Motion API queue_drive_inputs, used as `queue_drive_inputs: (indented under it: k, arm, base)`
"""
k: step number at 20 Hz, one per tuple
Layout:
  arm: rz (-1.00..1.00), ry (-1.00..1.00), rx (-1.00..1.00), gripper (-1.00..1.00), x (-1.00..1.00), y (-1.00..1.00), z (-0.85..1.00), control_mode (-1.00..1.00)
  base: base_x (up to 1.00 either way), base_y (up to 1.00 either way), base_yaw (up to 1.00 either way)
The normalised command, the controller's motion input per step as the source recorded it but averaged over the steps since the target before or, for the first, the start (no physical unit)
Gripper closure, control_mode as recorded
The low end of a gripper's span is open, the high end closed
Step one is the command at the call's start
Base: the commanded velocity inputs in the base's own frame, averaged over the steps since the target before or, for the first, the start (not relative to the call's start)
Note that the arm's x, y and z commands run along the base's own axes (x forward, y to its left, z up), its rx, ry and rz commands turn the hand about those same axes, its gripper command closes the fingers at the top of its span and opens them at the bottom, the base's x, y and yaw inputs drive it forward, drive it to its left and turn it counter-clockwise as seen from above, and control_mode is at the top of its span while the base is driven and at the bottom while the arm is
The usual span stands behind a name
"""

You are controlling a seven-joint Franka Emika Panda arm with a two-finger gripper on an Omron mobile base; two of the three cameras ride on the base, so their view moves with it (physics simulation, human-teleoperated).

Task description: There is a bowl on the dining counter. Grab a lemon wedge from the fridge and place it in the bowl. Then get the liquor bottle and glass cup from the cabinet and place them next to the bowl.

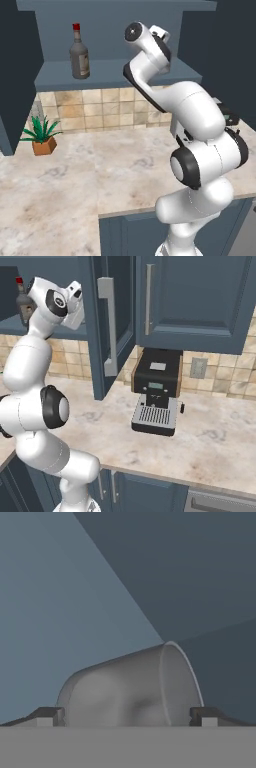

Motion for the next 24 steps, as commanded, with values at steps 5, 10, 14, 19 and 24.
queue_drive_inputs:
  k: [5, 10, 14, 19, 24]
  arm:
    - [0.0, 0.0, -0.01, -1.0, 0.0, 0.0, -0.14, -1.0]
    - [0.0, 0.01, 0.0, -1.0, 0.0, 0.0, -0.15, -1.0]
    - [0.0, 0.03, 0.0, -1.0, 0.0, 0.0, -0.14, -1.0]
    - [0.02, 0.05, 0.0, -1.0, -0.02, 0.0, -0.18, -1.0]
    - [0.0, 0.07, 0.0, -1.0, -0.29, 0.03, -0.25, -1.0]
  base:
    - [0.0, 0.0, 0.0]
    - [0.0, 0.0, 0.0]
    - [0.0, 0.0, 0.0]
    - [0.0, 0.0, 0.0]
    - [0.0, 0.0, 0.0]
